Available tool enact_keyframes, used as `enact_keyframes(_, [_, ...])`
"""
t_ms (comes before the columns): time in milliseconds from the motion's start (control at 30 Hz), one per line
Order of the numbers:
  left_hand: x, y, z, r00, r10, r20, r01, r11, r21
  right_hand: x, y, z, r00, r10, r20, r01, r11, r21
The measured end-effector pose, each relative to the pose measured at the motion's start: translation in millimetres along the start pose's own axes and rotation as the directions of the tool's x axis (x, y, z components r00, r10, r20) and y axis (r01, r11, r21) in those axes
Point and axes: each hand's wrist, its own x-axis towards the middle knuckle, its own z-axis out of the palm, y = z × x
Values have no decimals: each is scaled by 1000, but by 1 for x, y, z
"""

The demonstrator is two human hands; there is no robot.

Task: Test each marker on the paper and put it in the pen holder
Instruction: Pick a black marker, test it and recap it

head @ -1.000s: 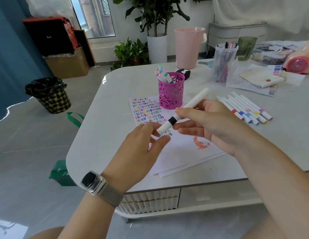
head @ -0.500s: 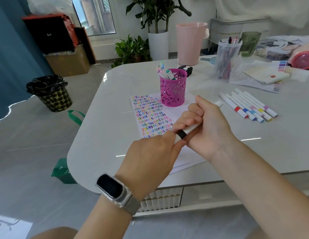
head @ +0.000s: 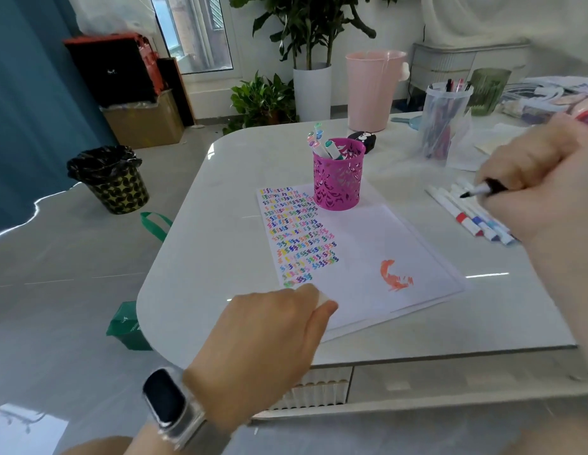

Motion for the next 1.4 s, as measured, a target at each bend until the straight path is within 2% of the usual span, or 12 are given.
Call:
enact_keyframes(67, [-4, -11, -10, 998, -52, -39, 52, 999, 2, 2, -8, -18, 997, -10, -80, 23, 988, 155])
enact_keyframes(133, [-1, -19, -16, 990, -113, -80, 112, 993, -24, -2, -2, -21, 965, 18, -261, 24, 987, 157])
enact_keyframes(200, [4, -19, -18, 977, -204, -56, 201, 978, -51, -6, 11, -10, 943, 34, -331, -22, 999, 41])
enact_keyframes(267, [9, -17, -18, 971, -236, -30, 235, 971, -33, -5, 19, -3, 936, 81, -343, -137, 980, -145])
enact_keyframes(400, [14, -13, -7, 968, -243, 66, 245, 969, -20, -8, 37, 4, 932, 210, -296, -329, 834, -443])
enact_keyframes(500, [12, -12, 0, 964, -234, 126, 236, 972, 0, -12, 53, 8, 919, 335, -208, -388, 675, -628])
enact_keyframes(633, [7, -19, 3, 956, -235, 177, 241, 970, -13, -22, 77, 6, 933, 333, -135, -289, 474, -832])
enact_keyframes(767, [7, -17, 2, 956, -231, 180, 231, 973, 21, -26, 102, 7, 963, 240, -119, -206, 378, -903])
enact_keyframes(900, [9, -15, 5, 953, -238, 186, 241, 970, 7, -25, 123, 6, 958, 266, -109, -197, 333, -922])
enact_keyframes(1033, [7, -16, 6, 947, -254, 199, 262, 965, -17, -24, 134, 1, 960, 262, -101, -161, 218, -963])
enact_keyframes(1400, [2, -13, 4, 955, -242, 172, 249, 968, -23, -25, 137, 2, 964, 258, -62, -107, 168, -980])
